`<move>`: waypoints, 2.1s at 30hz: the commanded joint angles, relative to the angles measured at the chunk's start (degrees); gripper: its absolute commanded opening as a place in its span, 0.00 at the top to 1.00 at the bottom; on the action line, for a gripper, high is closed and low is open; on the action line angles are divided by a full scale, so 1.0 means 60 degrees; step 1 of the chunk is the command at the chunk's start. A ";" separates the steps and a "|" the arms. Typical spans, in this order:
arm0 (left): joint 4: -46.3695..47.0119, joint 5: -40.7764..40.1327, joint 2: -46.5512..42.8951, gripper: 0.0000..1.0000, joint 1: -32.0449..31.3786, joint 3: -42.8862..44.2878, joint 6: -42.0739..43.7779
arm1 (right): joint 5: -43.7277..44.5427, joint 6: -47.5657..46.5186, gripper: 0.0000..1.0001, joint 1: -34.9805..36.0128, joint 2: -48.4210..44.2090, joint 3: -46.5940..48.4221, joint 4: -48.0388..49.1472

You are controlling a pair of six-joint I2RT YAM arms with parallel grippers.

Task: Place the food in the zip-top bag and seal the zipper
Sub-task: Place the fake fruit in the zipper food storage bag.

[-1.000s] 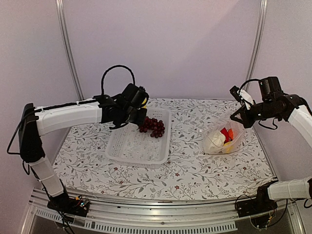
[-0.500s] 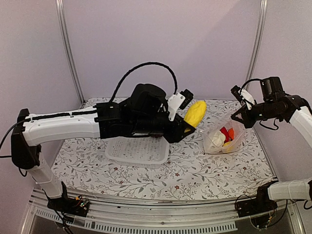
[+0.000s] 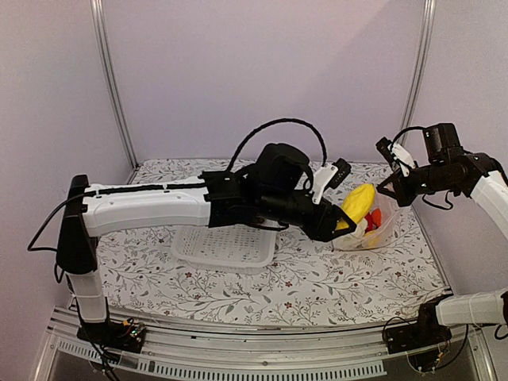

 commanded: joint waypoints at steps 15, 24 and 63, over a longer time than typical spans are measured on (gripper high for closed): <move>-0.0241 0.2451 0.2545 0.71 0.0834 0.2602 -0.3715 | -0.0184 0.0086 1.00 -0.0038 -0.0178 0.0212 -0.0039; -0.0841 0.2968 0.3918 0.72 0.1091 0.4402 -0.4788 | -0.0064 0.0036 1.00 -0.0063 -0.0340 0.0207 0.0003; -0.0240 -0.3600 -0.0520 0.03 -0.0122 0.0355 0.1806 | -0.1924 0.0374 1.00 -0.0850 -0.0534 -0.0272 0.0256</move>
